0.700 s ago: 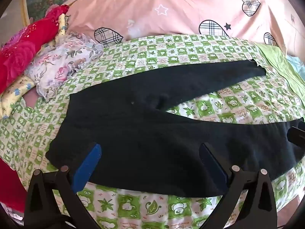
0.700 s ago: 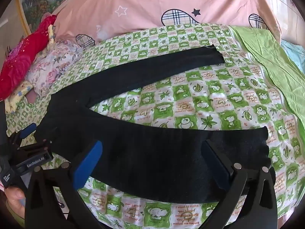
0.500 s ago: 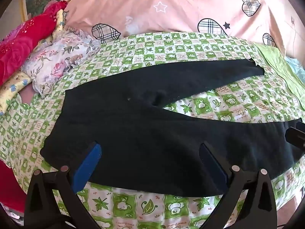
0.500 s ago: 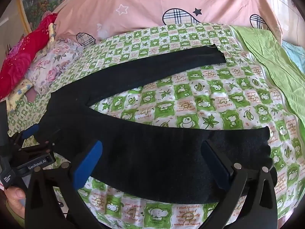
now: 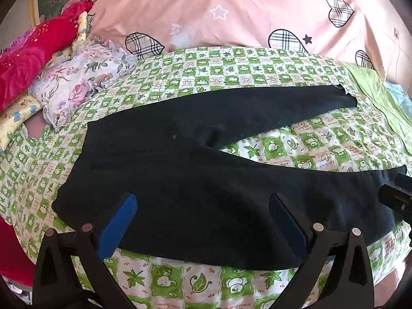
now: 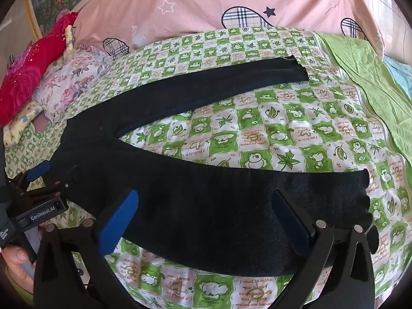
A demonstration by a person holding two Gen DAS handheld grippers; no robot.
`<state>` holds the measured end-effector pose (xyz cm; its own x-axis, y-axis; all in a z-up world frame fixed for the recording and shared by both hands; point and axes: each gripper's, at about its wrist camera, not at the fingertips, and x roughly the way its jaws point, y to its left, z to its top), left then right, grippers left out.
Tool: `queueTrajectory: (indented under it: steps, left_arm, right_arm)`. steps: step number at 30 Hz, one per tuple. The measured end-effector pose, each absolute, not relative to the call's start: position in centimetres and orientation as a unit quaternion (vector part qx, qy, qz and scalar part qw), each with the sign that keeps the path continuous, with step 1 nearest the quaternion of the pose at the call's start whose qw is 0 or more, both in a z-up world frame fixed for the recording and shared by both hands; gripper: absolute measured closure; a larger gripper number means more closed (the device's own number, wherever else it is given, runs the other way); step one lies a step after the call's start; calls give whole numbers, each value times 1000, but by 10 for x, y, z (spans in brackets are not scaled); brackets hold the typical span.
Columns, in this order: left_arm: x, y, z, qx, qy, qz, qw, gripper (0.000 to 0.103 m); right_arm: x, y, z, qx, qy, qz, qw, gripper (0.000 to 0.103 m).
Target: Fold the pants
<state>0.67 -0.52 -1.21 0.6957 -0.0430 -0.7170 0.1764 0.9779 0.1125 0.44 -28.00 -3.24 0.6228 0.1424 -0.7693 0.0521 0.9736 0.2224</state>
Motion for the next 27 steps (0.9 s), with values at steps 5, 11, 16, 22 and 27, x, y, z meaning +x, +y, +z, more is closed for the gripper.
queueTrajectory:
  steps: [5, 11, 16, 22, 27]
  left_arm:
    - [7, -6, -11, 88, 384, -59, 917, 0]
    - [6, -6, -12, 88, 384, -61, 917, 0]
    - [6, -4, -14, 85, 384, -63, 917, 0]
    - [6, -2, -15, 83, 386, -64, 917, 0]
    - [6, -1, -16, 82, 386, -65, 917, 0]
  right_arm:
    - [5, -282, -33, 110, 434, 24, 894, 0]
    - [5, -282, -35, 109, 437, 23, 893, 0]
    - [5, -282, -35, 108, 437, 23, 893, 0]
    - [5, -280, -35, 108, 437, 23, 893, 0]
    - [5, -282, -37, 107, 437, 25, 893, 0]
